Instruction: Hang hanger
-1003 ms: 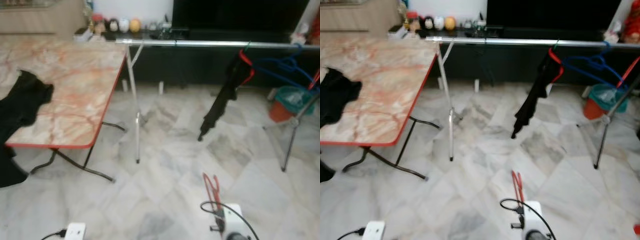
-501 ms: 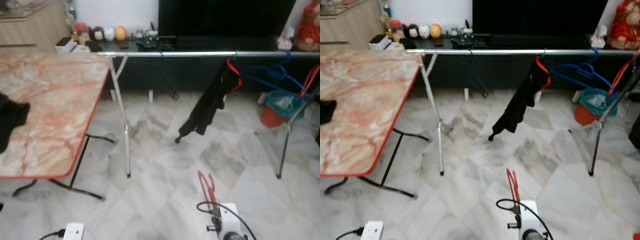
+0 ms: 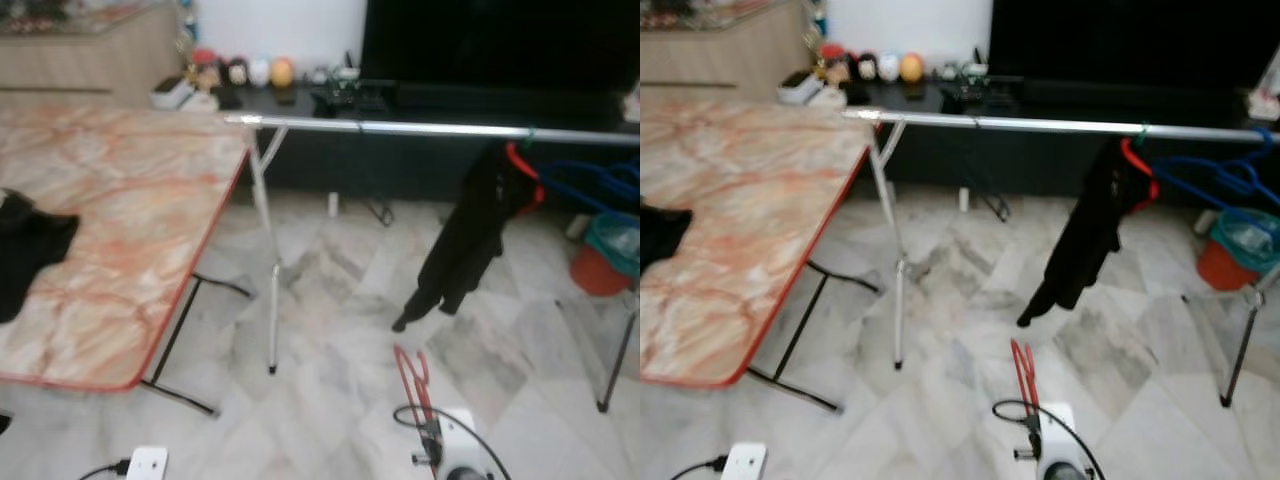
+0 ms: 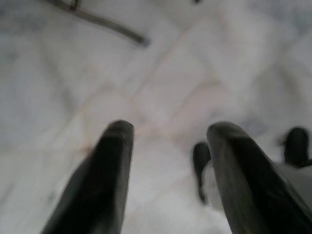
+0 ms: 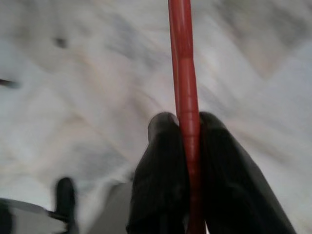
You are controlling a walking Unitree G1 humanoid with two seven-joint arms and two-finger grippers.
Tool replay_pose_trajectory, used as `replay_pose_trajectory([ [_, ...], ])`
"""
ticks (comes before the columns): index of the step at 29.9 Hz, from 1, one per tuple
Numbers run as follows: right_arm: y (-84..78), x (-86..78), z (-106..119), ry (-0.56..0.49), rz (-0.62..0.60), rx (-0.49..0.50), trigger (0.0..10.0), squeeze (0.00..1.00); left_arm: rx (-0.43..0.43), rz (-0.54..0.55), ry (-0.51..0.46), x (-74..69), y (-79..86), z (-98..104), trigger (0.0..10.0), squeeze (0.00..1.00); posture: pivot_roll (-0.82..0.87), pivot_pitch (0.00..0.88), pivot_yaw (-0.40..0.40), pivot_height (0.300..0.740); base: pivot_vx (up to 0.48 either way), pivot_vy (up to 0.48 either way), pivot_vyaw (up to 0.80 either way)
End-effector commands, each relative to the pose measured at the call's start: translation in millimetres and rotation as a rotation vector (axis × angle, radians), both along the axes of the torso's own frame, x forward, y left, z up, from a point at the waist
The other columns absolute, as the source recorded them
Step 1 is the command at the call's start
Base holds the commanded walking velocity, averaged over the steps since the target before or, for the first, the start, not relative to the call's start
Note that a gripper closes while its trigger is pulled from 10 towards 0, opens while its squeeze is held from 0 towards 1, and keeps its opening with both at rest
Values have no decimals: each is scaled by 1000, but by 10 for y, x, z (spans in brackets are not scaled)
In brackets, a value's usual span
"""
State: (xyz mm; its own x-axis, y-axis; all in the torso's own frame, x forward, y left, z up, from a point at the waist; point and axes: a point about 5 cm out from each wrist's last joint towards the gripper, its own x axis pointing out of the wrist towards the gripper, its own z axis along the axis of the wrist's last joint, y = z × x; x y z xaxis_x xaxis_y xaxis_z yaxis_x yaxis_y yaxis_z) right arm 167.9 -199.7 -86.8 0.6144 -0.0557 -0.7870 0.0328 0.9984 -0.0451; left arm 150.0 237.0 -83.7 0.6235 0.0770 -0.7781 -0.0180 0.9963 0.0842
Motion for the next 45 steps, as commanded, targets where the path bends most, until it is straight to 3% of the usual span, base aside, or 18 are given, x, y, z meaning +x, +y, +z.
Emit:
replay_pose_trajectory([
  [1,4,78,35,-28,-23,5,10000,0,8,0,8,-28,22,-6,10000,0,1,0,-7,740,311,0,0],
  [27,74,176,79,-66,20,18,10000,0,11,9,18,-50,41,-12,10000,0,0,0,-4,740,313,0,-25],
  [45,100,110,39,-33,21,79,10000,0,8,1,19,-61,10,-23,10000,0,4,0,-8,740,313,0,23],
])
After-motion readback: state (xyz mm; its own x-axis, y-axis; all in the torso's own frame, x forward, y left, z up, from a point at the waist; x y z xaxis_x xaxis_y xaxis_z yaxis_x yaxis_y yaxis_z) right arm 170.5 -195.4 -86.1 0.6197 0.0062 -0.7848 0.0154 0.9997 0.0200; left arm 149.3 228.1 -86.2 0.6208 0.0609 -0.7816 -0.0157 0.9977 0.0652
